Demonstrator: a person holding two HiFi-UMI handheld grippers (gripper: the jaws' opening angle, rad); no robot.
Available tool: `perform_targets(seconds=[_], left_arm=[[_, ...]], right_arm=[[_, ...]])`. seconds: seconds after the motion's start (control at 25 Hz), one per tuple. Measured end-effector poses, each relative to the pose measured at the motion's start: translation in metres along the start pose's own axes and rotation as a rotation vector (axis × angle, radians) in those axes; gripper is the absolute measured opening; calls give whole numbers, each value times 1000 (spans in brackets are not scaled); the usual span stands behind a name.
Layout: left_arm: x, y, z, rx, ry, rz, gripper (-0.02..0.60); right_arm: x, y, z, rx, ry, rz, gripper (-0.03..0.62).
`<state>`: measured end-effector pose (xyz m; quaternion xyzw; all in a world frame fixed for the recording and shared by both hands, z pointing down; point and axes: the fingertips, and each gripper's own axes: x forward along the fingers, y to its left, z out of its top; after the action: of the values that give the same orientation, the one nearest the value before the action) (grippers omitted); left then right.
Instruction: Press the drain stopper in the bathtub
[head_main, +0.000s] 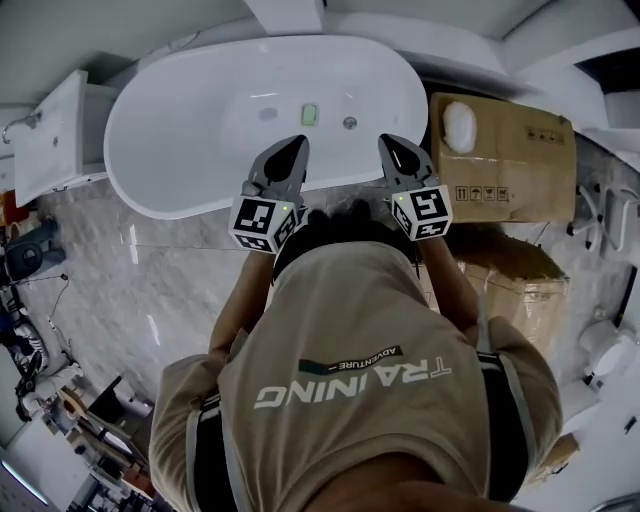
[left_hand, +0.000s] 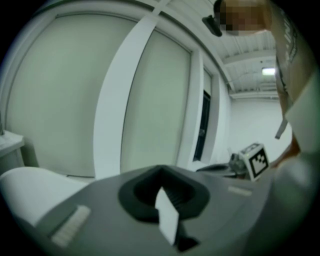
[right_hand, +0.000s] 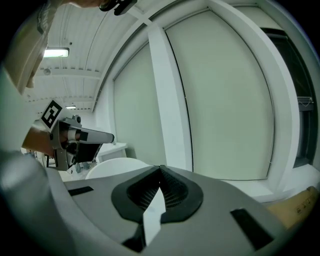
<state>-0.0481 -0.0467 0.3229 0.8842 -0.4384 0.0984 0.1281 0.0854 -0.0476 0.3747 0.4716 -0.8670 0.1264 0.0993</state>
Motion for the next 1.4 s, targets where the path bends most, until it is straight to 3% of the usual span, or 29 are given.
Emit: perform_targets(seconds=[0.24,0.56,0.92,1.16,1.4], left_arm=[[16,36,-1,-18,-7,-17,2],[50,82,2,2,-13,-134,2],[84,102,0,-17,-16,-204,2],[95,111,-6,-36,-5,-175,3],[100,116,-16,-51,39,-82,2]], right_arm=[[32,3,6,-32,34,-9,9],[66,-4,48,-20,17,-147,9],[84,-9,54,-21,54,-219,8],[101,-21,44,-22,97,-191,9],[122,-34,40,-11,105,-91,9]])
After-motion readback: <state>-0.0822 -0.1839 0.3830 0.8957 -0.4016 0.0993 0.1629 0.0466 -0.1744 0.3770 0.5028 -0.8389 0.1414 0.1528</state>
